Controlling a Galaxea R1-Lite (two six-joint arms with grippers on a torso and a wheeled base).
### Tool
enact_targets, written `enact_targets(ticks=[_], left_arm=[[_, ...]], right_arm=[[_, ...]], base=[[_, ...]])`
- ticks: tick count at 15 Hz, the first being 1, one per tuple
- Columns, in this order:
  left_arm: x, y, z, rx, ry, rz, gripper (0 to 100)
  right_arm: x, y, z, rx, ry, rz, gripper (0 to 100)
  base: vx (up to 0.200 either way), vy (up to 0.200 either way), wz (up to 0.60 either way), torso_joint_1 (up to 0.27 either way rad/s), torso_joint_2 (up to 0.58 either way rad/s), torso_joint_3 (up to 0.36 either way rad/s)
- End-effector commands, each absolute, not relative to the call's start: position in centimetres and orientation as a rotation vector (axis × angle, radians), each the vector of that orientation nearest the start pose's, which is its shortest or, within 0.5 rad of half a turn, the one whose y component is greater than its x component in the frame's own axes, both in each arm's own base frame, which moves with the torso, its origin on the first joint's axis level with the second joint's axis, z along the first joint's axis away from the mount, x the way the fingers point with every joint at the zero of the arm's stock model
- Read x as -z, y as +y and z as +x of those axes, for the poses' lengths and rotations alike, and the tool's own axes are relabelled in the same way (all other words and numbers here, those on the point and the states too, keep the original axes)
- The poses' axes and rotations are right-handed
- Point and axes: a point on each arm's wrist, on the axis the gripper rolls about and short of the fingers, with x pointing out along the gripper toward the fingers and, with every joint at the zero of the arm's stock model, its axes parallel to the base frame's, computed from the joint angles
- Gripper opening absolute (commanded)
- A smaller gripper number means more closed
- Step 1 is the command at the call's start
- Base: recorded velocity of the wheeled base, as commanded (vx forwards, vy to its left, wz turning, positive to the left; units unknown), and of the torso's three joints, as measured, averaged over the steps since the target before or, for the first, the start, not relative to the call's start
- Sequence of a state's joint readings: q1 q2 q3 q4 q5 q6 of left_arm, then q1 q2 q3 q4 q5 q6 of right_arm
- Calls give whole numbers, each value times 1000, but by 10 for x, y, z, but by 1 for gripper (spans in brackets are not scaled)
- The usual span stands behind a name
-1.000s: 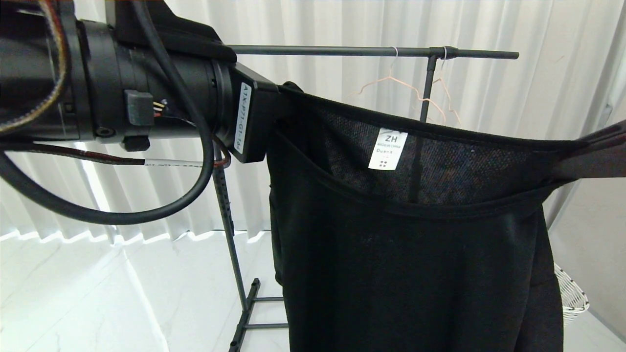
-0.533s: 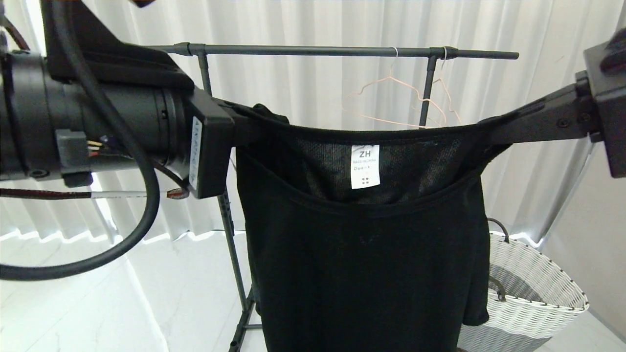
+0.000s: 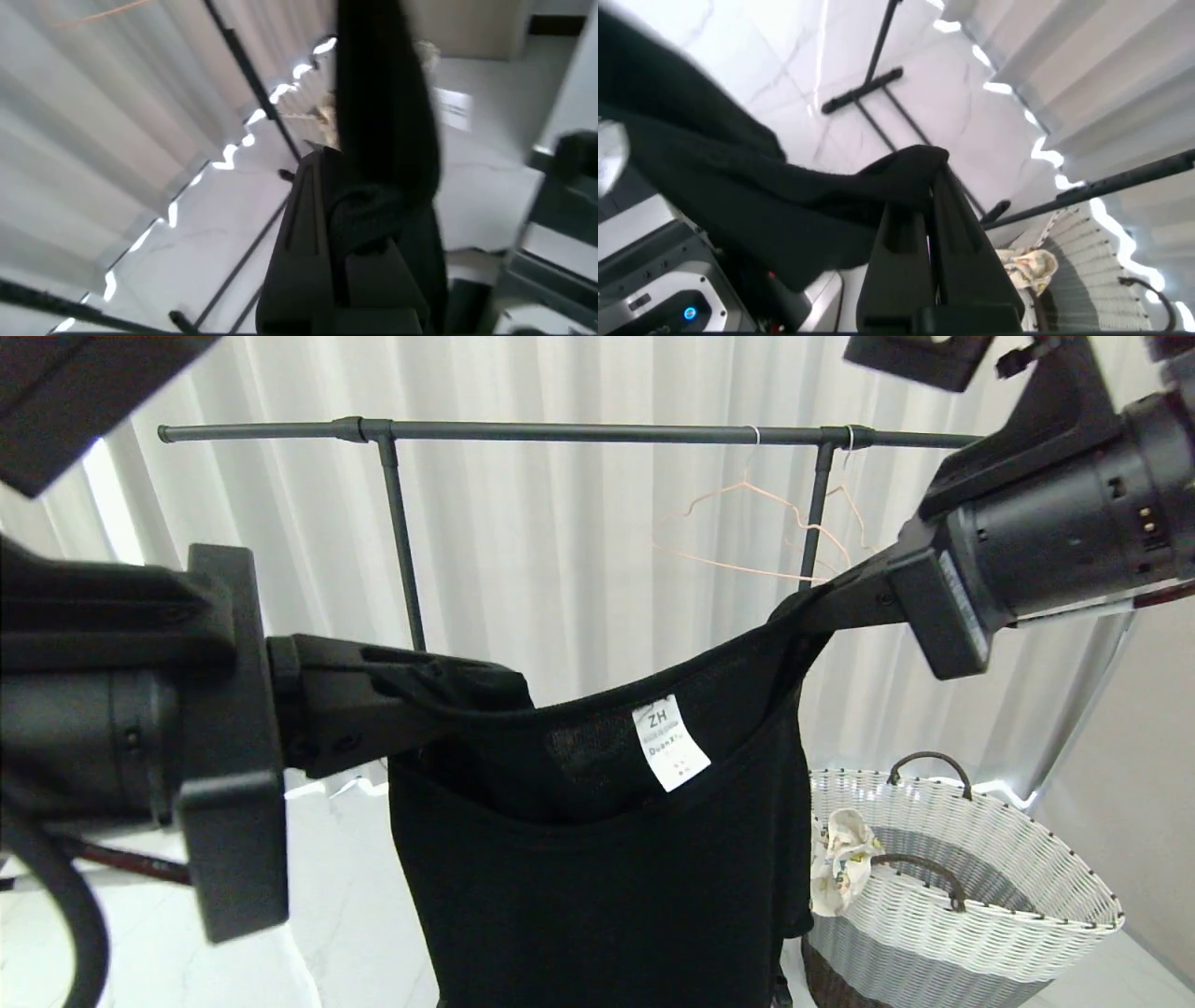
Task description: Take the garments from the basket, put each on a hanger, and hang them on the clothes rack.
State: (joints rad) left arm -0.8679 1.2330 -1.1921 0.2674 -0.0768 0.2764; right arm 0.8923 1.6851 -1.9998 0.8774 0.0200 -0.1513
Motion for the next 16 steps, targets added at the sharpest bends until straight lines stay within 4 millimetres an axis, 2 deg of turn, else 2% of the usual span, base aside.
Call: enact_targets(ticks=[1,4,7,8,9,13,16], left_arm=[[-317,-132,98,1024,151,381,0],[-316,-133,100,1017,160,386,0],[-310,-133,123,864,215,401,0],[-308,-133,132,823,235,401,0],[-306,-134,139,801,248,399,0],[-306,-154,166,755,217,314,0],[-308,-165,183,690,204,315,0]], right_arm=[[-351,224,180,-929,524,-412,0],[-349,224,183,-920,538,-413,0],[-367,190,174,-861,512,-381,0],[-382,170,164,-841,454,-350,0],[-383,155,155,-824,438,-336,0],[-353,136,144,-786,282,-278,0],[-354,124,132,-749,249,-274,0]], base=[[0,0,0,0,0,0],[0,0,0,0,0,0],[0,0,0,0,0,0],[0,0,0,0,0,0],[0,0,0,0,0,0],[0,0,0,0,0,0],[0,0,0,0,0,0]])
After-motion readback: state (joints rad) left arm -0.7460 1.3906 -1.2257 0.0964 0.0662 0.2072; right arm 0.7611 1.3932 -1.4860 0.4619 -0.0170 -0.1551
